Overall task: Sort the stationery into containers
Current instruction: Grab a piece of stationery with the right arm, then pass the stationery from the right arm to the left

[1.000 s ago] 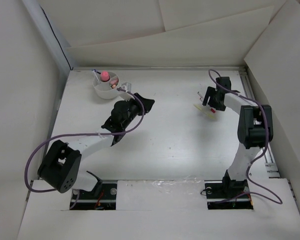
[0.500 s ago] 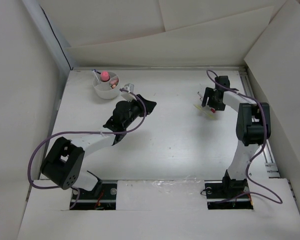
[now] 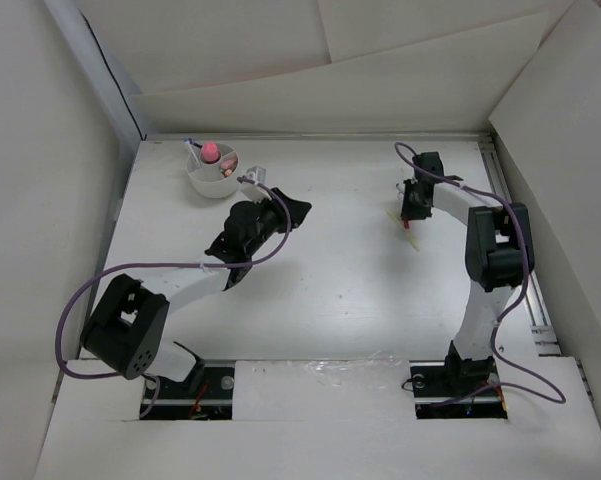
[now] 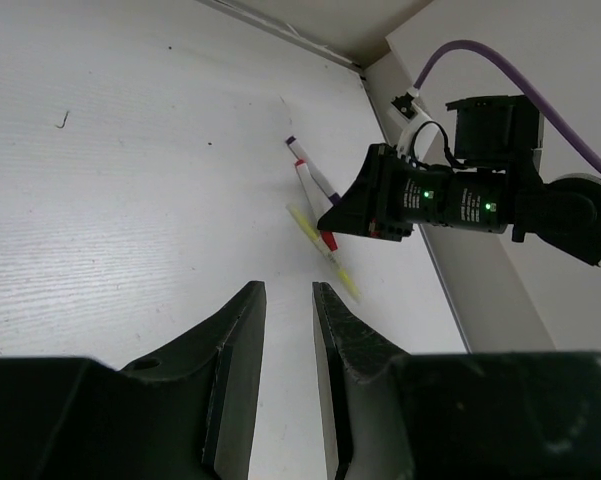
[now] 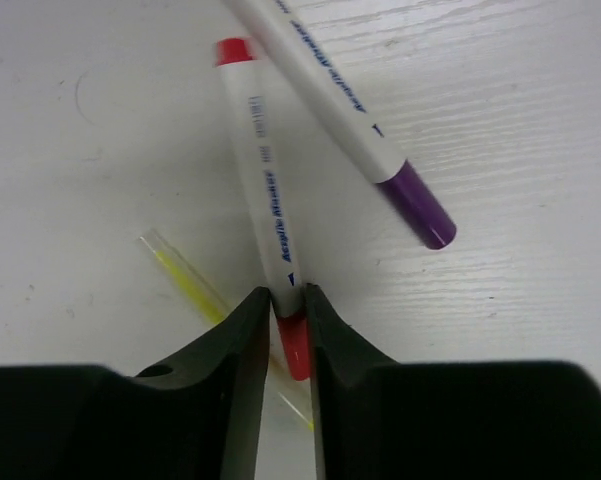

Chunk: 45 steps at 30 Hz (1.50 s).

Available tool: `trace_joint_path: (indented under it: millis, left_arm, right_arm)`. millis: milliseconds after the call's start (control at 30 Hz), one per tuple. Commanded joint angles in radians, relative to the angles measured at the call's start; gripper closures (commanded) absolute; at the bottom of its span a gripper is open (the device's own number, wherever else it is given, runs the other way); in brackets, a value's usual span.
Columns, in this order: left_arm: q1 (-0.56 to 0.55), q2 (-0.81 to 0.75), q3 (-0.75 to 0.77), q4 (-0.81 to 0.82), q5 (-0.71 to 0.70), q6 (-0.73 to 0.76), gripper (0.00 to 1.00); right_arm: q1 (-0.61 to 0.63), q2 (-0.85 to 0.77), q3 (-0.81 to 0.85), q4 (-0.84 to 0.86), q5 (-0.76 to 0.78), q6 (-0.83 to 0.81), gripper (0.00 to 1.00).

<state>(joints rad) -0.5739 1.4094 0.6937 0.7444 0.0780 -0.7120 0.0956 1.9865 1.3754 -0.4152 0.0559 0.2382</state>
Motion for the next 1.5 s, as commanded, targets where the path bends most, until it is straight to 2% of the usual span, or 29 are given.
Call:
trace_joint_path:
  millis: [0,267,433,633,867,1000,1167,1333,1467]
  left_arm:
    - [0.006,-0.046,-0.01,0.062,0.009,-0.003,0.77]
    - [0.015,-0.073,-0.01,0.035,0.009,-0.003,0.77]
    - [0.028,-0.082,0.016,-0.032,-0.023,0.011,0.77]
    - [0.028,-0.082,0.092,-0.157,-0.058,0.031,0.74]
    - [0.037,0.008,0.246,-0.306,-0.055,0.04,0.66]
    - [0.048,0.048,0.289,-0.316,0.035,0.022,0.63]
    - [0.048,0.071,0.268,-0.278,0.118,-0.024,0.59]
    - [0.048,0.048,0.248,-0.266,0.118,-0.046,0.56]
    - [0.048,0.083,0.297,-0.318,0.105,-0.026,0.56]
  right_arm:
    - [0.018,-0.005,0.036,-0.011,0.028,-0.005,0.76]
    - [0.018,0.005,0.045,-0.02,0.026,-0.025,1.0]
    - [0.049,-0.046,0.045,0.001,0.016,-0.034,1.0]
    - [0.116,-0.221,-0.022,0.072,-0.045,-0.034,1.0]
    - [0.237,-0.399,-0.139,0.208,-0.24,-0.034,1.0]
    - [0.305,-0.43,-0.165,0.254,-0.365,-0.025,1.0]
    - [0.357,-0.43,-0.185,0.288,-0.419,-0.025,1.0]
    - [0.383,-0.43,-0.185,0.322,-0.513,-0.037,1.0]
    - [0.42,-0.42,-0.194,0.322,-0.536,-0.046,1.0]
